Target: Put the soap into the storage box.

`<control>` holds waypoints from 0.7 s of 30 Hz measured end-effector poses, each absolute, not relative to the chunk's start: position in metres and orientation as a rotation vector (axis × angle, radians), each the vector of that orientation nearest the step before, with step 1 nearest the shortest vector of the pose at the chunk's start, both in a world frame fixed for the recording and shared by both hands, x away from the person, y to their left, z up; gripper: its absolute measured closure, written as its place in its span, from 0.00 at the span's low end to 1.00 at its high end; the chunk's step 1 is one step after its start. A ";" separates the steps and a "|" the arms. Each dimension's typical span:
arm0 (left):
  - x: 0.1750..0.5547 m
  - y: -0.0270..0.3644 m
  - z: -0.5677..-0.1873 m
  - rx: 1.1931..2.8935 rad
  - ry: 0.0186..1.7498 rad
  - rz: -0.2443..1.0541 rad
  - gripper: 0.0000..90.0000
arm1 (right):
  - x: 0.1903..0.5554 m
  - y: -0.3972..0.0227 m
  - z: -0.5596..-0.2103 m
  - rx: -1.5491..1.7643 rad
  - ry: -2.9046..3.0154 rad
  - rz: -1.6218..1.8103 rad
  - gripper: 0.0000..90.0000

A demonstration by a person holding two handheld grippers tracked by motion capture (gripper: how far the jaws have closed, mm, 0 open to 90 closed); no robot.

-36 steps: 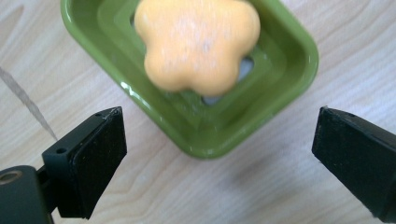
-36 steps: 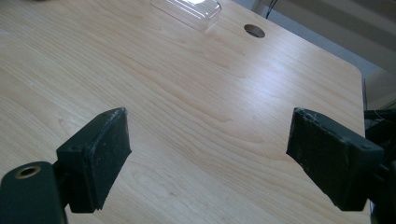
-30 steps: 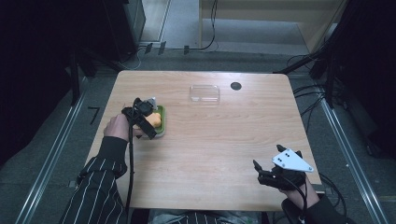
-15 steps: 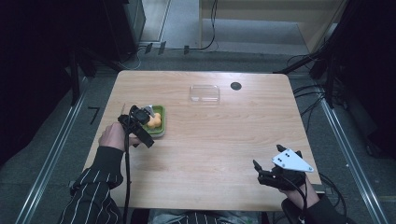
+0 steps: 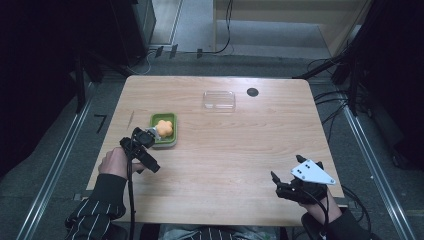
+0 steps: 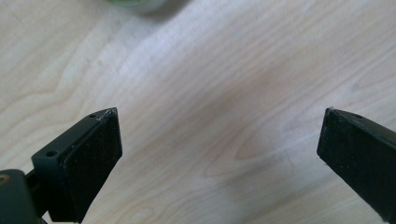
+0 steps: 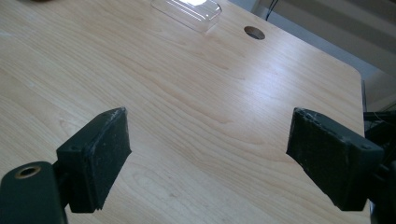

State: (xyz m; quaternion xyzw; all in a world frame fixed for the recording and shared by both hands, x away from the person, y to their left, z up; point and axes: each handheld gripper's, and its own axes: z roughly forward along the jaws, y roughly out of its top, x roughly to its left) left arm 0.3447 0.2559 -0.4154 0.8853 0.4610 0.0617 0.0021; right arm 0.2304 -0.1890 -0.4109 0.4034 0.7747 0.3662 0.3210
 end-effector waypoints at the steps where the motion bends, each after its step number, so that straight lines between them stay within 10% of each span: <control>1: 0.342 0.256 -0.416 2.780 1.444 0.187 0.00 | 0.230 -0.189 -0.411 1.060 2.034 0.963 0.15; 21: 0.285 0.273 -0.429 2.736 1.455 0.164 0.00 | 0.230 -0.189 -0.411 1.059 2.029 0.963 0.15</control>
